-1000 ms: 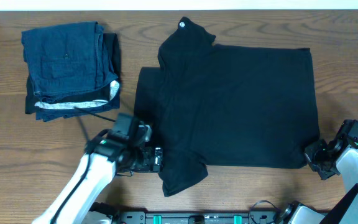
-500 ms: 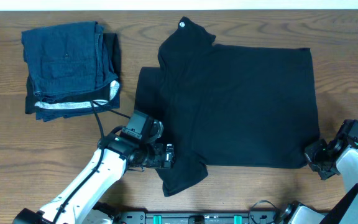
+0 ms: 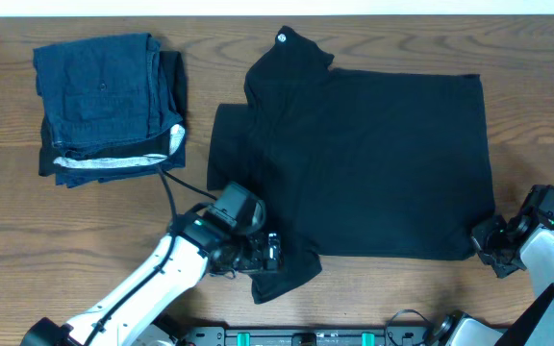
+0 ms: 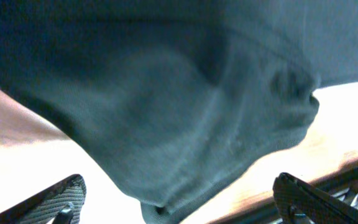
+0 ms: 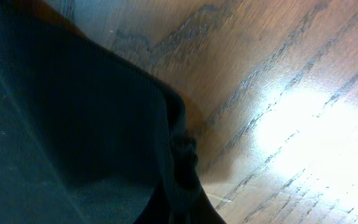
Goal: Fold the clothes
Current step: 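Reach the left gripper to the shirt's lower left hem and grasp it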
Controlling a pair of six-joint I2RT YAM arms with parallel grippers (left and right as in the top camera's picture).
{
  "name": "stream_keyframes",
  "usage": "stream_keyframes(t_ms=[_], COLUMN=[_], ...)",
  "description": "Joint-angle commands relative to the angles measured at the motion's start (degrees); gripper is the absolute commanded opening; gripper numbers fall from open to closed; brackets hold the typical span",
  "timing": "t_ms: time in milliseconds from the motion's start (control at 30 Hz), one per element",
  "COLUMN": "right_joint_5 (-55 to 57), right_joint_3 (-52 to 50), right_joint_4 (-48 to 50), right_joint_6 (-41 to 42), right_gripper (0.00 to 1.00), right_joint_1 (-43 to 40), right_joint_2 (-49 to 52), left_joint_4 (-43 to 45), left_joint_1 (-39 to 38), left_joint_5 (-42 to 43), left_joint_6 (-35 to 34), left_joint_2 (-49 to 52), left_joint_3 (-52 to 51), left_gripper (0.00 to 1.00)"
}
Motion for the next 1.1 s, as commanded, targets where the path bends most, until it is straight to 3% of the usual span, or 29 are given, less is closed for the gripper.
stream_keyframes(t_ms=[0, 133, 300, 400, 733, 1067], right_joint_5=[-0.2, -0.2, -0.2, -0.2, -0.2, -0.2], right_joint_3=[-1.1, -1.1, -1.1, -1.1, -1.1, -1.1], right_joint_4=[0.0, 0.0, 0.0, -0.1, -0.2, -0.3], right_joint_6=[0.7, 0.7, 0.7, 0.7, 0.7, 0.7], right_gripper=[0.01, 0.01, 0.01, 0.01, 0.01, 0.01], right_joint_1=[-0.3, -0.3, -0.3, -0.3, -0.3, -0.3], right_joint_2=[0.4, 0.4, 0.4, 0.4, 0.4, 0.4], left_joint_4=[-1.7, -5.5, -5.7, -5.6, -4.3, -3.5], left_joint_1=[-3.4, -5.4, -6.1, -6.1, -9.6, -13.8], left_joint_5=[-4.5, -9.8, -10.1, -9.6, -9.2, -11.8], left_joint_6=[-8.0, -11.6, -12.6, -13.5, -16.4, -22.6], left_joint_2=[0.0, 0.0, 0.0, 0.0, 1.1, 8.2], left_joint_3=[0.9, 0.9, 0.2, -0.3, -0.5, -0.5], left_gripper=[0.95, 0.95, 0.95, 0.85, 0.72, 0.72])
